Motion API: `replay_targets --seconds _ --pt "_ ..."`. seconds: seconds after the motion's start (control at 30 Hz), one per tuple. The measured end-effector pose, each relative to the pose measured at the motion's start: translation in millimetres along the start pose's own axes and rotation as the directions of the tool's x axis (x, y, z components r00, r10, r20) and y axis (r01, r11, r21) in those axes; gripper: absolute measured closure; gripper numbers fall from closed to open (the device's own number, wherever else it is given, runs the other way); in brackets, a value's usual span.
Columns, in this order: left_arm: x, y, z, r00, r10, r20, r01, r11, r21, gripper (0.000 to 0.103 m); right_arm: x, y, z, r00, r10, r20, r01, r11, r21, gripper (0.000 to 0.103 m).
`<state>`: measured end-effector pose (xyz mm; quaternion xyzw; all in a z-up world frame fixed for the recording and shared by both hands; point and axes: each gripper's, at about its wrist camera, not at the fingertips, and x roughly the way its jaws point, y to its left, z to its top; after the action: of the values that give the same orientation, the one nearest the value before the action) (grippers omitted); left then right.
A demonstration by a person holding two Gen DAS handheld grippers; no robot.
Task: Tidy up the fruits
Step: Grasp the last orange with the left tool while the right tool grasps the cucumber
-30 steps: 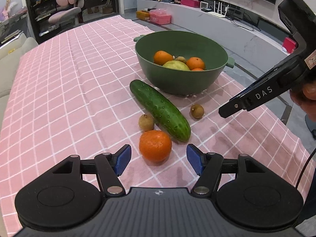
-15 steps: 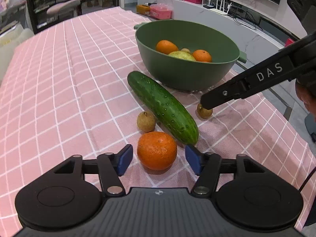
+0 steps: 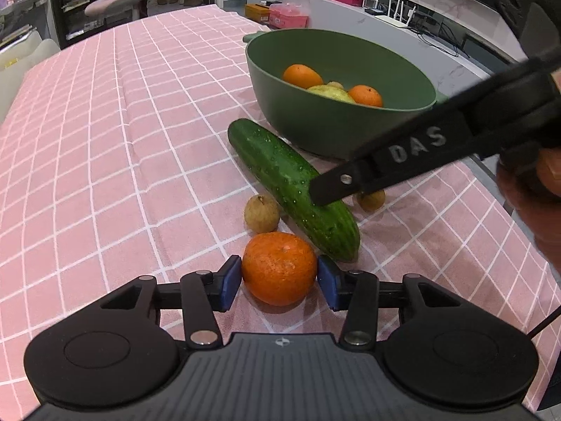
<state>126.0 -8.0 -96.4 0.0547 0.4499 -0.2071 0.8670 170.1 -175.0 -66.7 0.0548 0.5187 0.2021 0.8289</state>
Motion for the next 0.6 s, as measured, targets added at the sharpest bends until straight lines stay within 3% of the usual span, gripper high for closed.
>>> replay_targets --seconds 0.4,0.6 --pt "0 4 1 1.000 -0.026 0.001 0.026 0.999 -0.030 0.049 38 6 8 1.000 -0.018 -0.026 0.019 0.999 0.044 0.066" --pt "1 5 0 1.000 -0.029 0.007 0.029 0.999 -0.031 0.048 47 10 14 1.000 -0.027 0.006 0.027 0.999 0.033 0.067"
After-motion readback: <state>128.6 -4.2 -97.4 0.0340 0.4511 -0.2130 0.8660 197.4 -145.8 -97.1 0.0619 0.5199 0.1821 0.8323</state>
